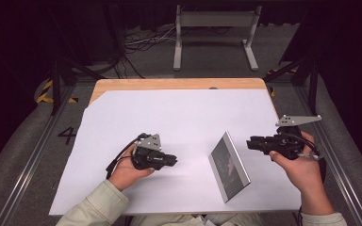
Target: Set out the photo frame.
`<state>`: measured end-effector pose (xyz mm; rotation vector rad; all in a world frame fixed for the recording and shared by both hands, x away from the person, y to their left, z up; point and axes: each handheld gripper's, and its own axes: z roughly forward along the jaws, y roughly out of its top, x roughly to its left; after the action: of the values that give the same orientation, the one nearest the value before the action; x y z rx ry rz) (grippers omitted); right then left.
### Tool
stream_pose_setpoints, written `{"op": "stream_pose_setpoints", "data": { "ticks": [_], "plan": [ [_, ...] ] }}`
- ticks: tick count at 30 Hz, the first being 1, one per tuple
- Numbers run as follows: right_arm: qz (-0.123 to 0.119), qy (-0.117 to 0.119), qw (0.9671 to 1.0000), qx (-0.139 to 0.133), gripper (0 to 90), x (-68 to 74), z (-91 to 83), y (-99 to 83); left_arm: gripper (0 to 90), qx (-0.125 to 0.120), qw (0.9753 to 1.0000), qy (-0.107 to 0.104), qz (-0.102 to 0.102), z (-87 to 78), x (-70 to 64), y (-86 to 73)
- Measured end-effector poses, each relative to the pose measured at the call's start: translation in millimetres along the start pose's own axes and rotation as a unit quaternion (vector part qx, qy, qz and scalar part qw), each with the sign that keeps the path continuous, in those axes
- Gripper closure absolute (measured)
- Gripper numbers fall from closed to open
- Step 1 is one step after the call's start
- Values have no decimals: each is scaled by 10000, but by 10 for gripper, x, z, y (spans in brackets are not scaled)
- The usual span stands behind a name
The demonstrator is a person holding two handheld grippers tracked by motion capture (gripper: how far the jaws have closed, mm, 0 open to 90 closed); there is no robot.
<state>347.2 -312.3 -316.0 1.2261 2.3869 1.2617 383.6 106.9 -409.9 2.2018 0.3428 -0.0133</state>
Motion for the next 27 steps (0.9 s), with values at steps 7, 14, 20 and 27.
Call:
{"op": "stream_pose_setpoints", "data": {
  "ticks": [7, 14, 20, 27],
  "plan": [
    [151, -104, 9997, 140, 674, 27, -75, 62, 808, 89, 9998, 156, 19, -95, 40, -106],
    [672, -229, 9971, 262, 661, 39, -180, 151, 783, 100, 9995, 291, -71, -120, 49, -124],
    [709, -392, 9958, 423, 657, 84, -241, 284, 772, 27, 9994, 321, -107, -139, 38, -143],
    [706, -551, 9940, 621, 651, 107, -302, 400, 764, -5, 9988, 466, -170, -176, 46, -152]
  ]
}}
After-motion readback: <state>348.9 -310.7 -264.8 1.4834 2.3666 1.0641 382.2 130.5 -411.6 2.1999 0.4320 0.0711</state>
